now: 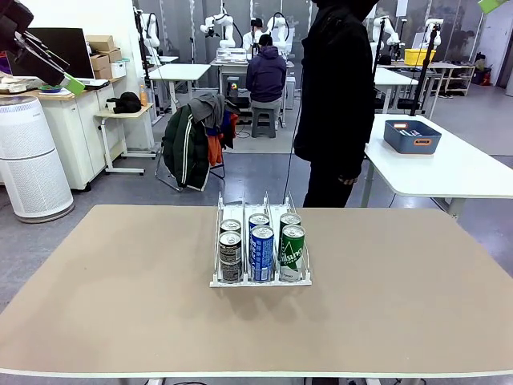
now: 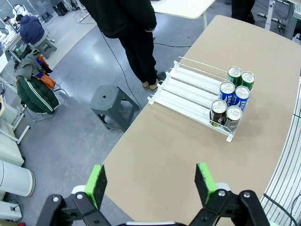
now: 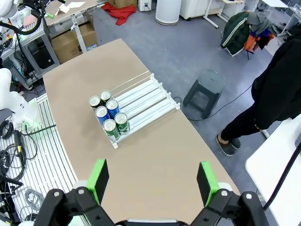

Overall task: Fill the beverage cans into the dispenser.
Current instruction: Pick up the Ionic drink handed by the human.

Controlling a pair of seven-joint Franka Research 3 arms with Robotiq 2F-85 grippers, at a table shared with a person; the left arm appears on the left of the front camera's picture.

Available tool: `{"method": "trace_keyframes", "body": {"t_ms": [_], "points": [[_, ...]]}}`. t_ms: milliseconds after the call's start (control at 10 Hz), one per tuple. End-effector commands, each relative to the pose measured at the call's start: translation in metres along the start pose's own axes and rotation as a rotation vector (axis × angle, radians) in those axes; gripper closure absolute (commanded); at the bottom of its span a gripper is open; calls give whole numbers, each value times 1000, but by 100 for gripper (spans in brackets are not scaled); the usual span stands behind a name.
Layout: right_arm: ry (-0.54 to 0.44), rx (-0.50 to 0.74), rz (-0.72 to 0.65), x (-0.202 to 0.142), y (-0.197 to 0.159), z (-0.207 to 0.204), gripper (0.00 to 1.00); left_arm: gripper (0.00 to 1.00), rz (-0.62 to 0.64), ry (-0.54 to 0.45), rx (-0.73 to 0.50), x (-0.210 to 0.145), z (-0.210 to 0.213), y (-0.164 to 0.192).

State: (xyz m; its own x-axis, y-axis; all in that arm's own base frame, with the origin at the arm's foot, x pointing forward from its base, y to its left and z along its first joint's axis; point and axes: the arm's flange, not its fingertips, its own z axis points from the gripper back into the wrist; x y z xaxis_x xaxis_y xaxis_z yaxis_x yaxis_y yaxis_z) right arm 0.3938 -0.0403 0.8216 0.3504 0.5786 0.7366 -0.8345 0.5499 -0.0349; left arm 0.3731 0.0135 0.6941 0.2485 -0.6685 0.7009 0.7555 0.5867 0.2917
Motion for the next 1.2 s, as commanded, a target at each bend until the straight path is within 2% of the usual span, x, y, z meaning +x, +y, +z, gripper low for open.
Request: {"method": "trace_keyframes", "body": {"t_ms": [0,600,1100], "points": [[1,9,2,-1,0,0,0,0,1,-15,-12,-1,0,0],[0,0,0,0,0,0,0,0,1,-15,-12,-1,0,0],[-55,-44,-9,5,10,7,0,0,1,-15,-12,-1,0,0]]}}
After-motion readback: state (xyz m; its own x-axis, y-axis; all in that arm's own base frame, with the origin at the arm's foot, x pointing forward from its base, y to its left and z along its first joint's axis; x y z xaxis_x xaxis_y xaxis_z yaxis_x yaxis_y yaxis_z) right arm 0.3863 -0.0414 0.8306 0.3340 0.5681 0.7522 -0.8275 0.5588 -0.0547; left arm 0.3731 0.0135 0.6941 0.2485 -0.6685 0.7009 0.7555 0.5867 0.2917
